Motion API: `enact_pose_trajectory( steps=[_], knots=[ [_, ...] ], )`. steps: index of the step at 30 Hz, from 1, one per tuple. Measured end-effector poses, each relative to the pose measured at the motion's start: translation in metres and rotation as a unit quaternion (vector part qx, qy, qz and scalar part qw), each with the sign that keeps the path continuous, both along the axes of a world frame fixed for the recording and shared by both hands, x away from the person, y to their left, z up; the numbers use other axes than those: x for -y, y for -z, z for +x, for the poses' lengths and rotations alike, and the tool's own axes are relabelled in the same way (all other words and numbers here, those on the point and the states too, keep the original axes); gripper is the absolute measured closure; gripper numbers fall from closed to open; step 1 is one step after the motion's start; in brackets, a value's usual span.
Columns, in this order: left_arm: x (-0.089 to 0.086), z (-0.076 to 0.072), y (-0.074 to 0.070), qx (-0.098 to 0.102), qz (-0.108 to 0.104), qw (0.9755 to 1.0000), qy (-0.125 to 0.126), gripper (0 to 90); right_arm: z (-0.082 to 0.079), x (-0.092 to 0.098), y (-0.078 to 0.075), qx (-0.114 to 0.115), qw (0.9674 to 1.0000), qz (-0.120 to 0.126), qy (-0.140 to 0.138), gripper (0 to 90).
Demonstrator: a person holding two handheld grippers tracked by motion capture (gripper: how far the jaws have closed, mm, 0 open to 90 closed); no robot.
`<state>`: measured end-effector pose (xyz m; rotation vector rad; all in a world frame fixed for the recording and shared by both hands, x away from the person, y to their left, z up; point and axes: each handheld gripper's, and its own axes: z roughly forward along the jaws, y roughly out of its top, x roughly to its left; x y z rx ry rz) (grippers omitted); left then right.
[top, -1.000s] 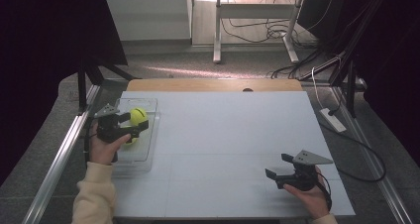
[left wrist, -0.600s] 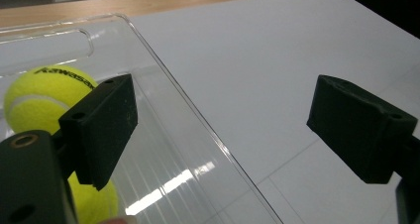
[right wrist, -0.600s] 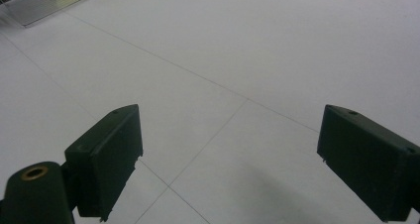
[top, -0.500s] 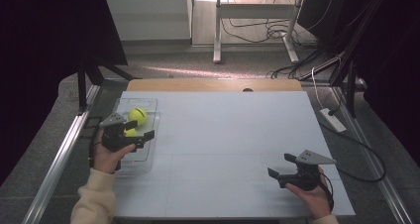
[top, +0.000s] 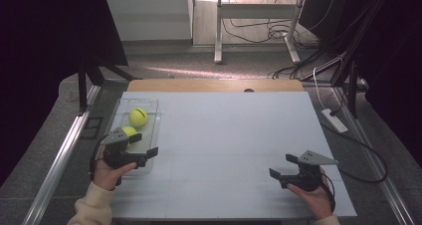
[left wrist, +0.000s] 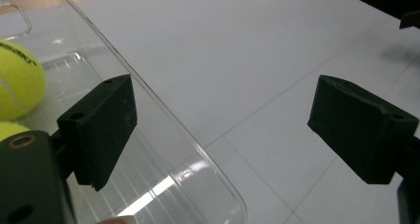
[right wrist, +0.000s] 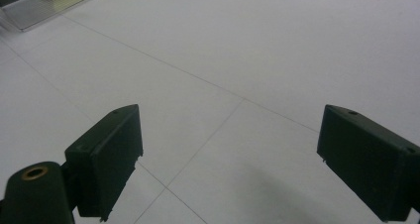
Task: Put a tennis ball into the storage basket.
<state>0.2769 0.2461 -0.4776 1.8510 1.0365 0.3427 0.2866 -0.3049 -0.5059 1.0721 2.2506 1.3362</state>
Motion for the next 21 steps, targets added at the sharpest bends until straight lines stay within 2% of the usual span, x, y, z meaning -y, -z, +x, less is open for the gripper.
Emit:
enact_pose_trajectory(
  steps=[3,10,16,21],
  knots=[
    [0.002,-0.008,0.010,0.001,0.009,1.0000,0.005,12.0,0.000,0.000,0.000,0.001,1.0000,0.001,0.000,10.1],
    [0.010,-0.020,0.020,0.014,0.009,0.9998,0.009,12.1,0.000,0.000,-0.001,0.002,1.0000,0.002,-0.001,10.1],
    [0.019,-0.025,0.022,0.023,0.018,0.9995,0.013,12.1,-0.001,0.002,-0.002,0.005,1.0000,0.004,0.002,10.2],
    [0.020,-0.025,0.022,0.018,0.017,0.9995,0.019,11.9,0.000,0.002,-0.003,0.006,0.9999,0.010,0.006,10.1]
  ],
)
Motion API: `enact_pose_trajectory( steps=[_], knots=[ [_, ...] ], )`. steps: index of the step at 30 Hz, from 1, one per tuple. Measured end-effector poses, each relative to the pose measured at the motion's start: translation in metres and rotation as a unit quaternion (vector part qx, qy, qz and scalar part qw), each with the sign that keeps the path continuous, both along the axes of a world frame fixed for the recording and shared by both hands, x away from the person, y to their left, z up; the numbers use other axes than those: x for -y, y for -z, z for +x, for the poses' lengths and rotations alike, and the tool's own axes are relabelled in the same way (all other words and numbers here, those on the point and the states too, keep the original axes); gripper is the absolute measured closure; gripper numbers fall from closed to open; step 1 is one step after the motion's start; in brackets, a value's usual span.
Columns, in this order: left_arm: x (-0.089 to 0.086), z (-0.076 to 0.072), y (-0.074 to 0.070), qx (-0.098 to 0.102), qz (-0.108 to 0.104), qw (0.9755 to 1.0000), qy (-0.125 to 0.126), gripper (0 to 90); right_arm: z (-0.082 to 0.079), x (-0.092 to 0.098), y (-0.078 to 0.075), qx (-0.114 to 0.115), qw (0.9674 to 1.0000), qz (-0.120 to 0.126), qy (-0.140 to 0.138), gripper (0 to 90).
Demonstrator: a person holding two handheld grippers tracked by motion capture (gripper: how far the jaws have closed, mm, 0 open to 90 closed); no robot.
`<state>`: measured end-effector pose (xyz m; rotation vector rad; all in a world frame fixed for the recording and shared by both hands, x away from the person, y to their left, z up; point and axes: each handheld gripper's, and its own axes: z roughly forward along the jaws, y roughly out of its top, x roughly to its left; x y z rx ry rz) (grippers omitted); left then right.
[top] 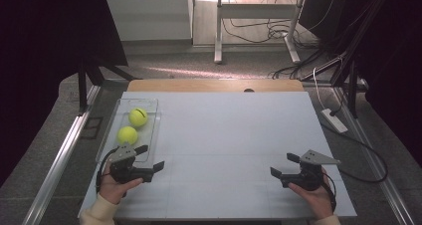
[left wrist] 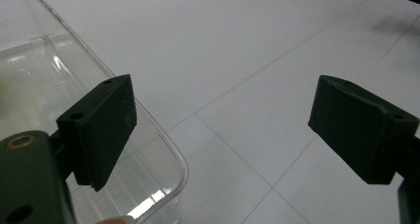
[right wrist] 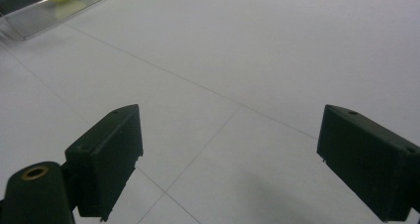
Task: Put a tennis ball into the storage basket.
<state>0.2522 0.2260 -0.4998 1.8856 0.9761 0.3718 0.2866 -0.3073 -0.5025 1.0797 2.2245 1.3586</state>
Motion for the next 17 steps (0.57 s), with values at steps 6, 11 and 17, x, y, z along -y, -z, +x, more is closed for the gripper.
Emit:
enact_pose_trajectory(
  steps=[6,11,17],
  knots=[
    [0.0004,0.0012,0.0033,-0.006,0.005,1.0000,-0.001,11.8,0.0005,-0.0008,0.0004,0.001,1.0000,-0.002,0.000,10.2],
    [0.0006,0.0010,0.0022,-0.003,0.010,0.9999,-0.002,11.8,0.0006,-0.0009,0.0008,0.001,1.0000,-0.003,0.000,10.2],
    [0.0002,0.0013,0.0016,-0.004,0.009,0.9999,-0.002,11.9,0.0007,-0.0009,0.0010,0.001,1.0000,-0.003,0.000,10.1]
  ],
)
